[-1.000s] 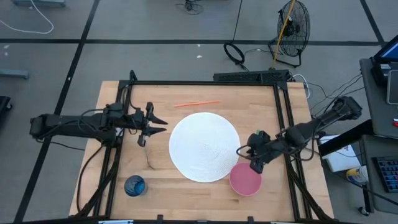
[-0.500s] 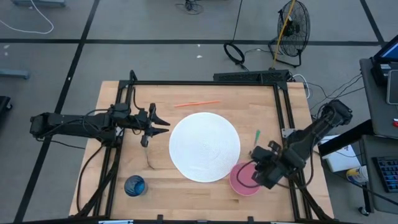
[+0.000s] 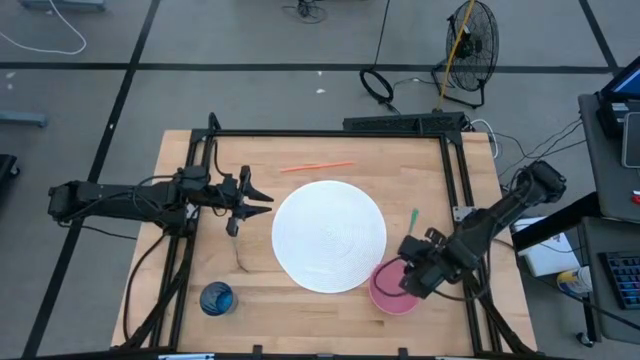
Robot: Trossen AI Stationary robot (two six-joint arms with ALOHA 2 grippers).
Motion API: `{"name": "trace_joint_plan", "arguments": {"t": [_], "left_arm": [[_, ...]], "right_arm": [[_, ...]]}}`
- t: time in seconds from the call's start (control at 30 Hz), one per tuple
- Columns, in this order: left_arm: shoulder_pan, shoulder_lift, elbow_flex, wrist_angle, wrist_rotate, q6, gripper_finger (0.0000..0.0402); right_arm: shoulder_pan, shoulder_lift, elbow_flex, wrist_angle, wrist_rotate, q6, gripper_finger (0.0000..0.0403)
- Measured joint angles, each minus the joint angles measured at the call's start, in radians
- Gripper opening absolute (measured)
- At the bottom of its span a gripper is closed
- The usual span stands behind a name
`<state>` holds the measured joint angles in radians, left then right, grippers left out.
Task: Pick & Place Utensil
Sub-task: Put the pink bowl on the left of the white placemat
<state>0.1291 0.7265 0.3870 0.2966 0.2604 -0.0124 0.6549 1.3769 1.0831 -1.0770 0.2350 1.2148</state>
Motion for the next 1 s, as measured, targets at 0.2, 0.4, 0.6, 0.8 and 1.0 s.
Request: {"name": "trace_joint_plan", "arguments": {"t": [0.2, 0.4, 0.6, 0.8, 1.0], "left_arm": [[0.000, 0.000, 0.000, 0.000, 0.000, -0.001, 0.0118], [0.000, 0.000, 0.000, 0.000, 0.000, -0.017, 0.0118], [0.000, 0.000, 0.000, 0.000, 0.000, -0.037, 0.0118], [0.000, 0.000, 0.000, 0.000, 0.000, -0.041, 0.0118], [0.000, 0.000, 0.000, -0.001, 0.000, -0.043, 0.0118]], "right_arm": [[-0.053, 0.000, -0.036, 0.004, -0.107, 0.023, 0.0200], [-0.067, 0.000, -0.068, 0.037, -0.106, 0.023, 0.0195], [-0.066, 0.000, -0.140, 0.154, -0.139, 0.023, 0.0184], [-0.066, 0.000, -0.198, 0.202, -0.162, 0.054, 0.0170], [-0.066, 0.000, -0.204, 0.202, -0.162, 0.055, 0.0137]]}}
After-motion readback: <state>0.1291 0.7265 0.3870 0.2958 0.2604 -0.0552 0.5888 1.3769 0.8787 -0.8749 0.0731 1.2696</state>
